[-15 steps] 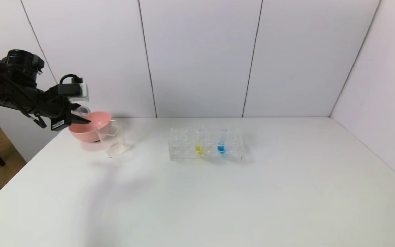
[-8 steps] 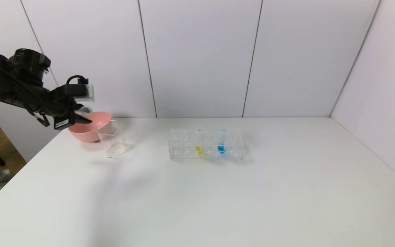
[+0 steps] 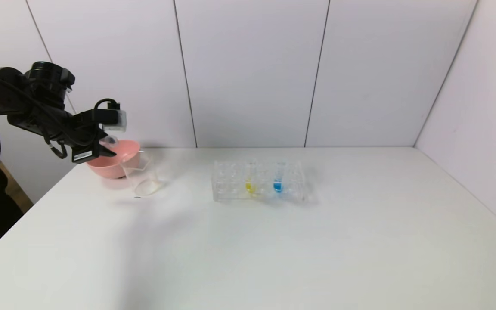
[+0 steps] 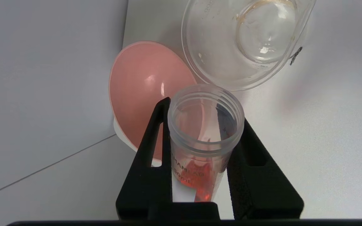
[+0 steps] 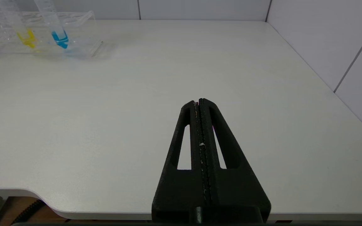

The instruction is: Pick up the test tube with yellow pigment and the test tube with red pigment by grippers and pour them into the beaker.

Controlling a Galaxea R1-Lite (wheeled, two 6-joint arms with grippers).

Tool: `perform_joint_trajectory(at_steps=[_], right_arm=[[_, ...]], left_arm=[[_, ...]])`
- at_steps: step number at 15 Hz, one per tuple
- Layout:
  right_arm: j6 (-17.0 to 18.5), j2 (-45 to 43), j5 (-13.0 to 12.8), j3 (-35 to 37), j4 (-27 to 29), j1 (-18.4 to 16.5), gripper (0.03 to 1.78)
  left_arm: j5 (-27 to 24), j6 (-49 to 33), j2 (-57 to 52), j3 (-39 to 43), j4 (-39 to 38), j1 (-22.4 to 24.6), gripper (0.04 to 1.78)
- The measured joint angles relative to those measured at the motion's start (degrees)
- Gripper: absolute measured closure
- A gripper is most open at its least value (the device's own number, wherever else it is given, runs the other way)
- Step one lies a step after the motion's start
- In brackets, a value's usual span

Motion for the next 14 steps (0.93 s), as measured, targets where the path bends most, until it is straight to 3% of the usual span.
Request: perform_joint_trajectory(at_steps=[14], right_arm=[[-0.02,0.00,0.02,-0.02,0.00,0.00,1.70]], left_arm=[[3.73,-0.22,0.67,-1.27,0.00,-2.65,1.32]])
